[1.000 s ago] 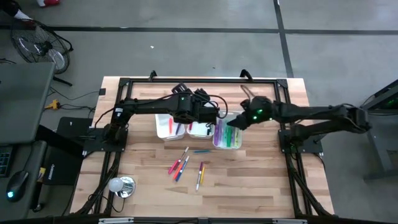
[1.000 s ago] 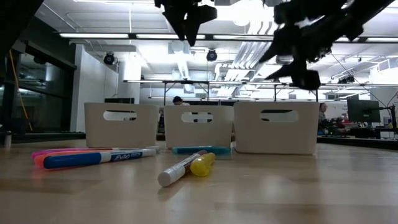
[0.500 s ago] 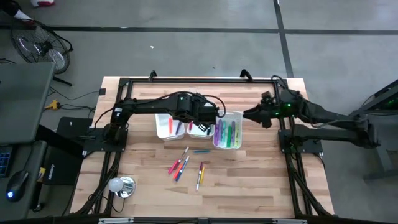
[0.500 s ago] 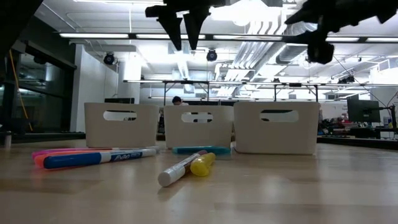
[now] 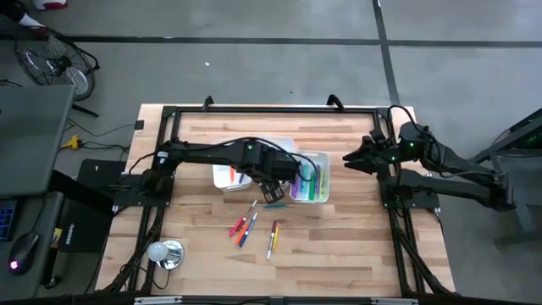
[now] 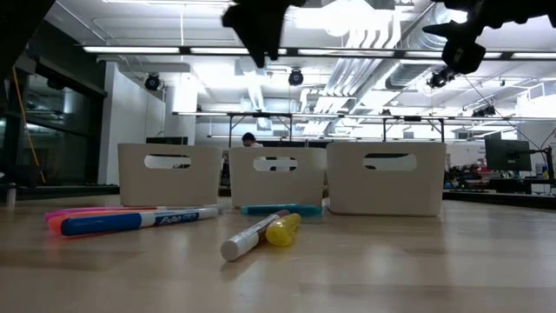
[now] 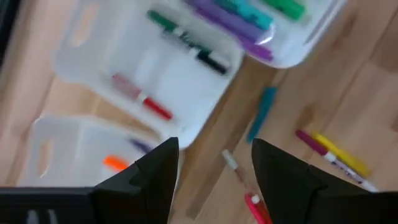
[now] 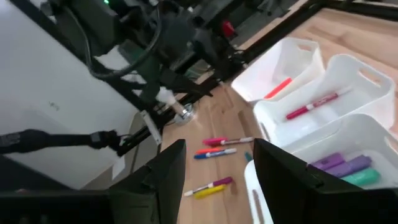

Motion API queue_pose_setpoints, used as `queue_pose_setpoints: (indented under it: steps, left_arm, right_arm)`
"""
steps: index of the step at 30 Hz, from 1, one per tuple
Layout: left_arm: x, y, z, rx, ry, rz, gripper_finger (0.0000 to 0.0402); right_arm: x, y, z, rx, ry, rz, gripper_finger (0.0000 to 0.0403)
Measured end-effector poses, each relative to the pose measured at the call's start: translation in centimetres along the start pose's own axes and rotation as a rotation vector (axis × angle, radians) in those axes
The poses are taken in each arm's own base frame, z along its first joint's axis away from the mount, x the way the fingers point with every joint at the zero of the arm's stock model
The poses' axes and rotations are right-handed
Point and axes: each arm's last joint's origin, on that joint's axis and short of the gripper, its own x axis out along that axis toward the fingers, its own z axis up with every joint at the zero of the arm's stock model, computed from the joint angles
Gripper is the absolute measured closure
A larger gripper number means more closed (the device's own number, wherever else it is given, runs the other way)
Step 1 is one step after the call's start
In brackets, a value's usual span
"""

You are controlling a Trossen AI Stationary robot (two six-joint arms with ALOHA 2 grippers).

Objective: Pick & Place Markers
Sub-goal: Put the blue pen into the left white bin

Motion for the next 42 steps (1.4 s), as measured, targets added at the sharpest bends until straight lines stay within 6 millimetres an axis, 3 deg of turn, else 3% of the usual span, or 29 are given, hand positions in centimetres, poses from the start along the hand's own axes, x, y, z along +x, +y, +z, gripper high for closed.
queue_pose_setpoints:
  steps: [7, 12, 20, 23, 28, 34, 42]
  left_arm:
    - [1.4, -1.8, 0.5, 0.144, 0.003, -0.11, 0.0202]
    - [4.2, -3.7, 1.2, 0.25, 0.019, -0.189, 0.0202]
    - [7.9, -6.3, 0.1, 0.362, 0.156, -0.232, 0.0202]
    - [8.6, -7.3, 0.5, 0.363, 0.131, -0.297, 0.0202]
    - [9.6, -8.8, -0.5, 0.391, 0.197, -0.347, 0.0202]
    - [10.1, -9.9, -1.3, 0.443, 0.162, -0.238, 0.0202]
    - [10.8, -9.3, -0.9, 0.434, 0.119, -0.112, 0.0202]
  right_arm:
    - [0.0, 0.1, -0.1, -0.018, 0.036, 0.045, 0.0226]
    - [0.0, 0.1, -0.2, -0.03, 0.042, 0.045, 0.0226]
    - [0.0, 0.1, -0.2, -0.033, 0.044, 0.045, 0.0226]
    - [0.0, 0.1, -0.2, -0.04, 0.044, 0.046, 0.0226]
    - [0.0, 0.1, -0.2, -0.039, 0.047, 0.047, 0.0226]
    - [0.0, 0.0, -0.3, -0.039, 0.054, 0.045, 0.0226]
    - [0.0, 0.0, -0.4, -0.036, 0.064, 0.038, 0.0226]
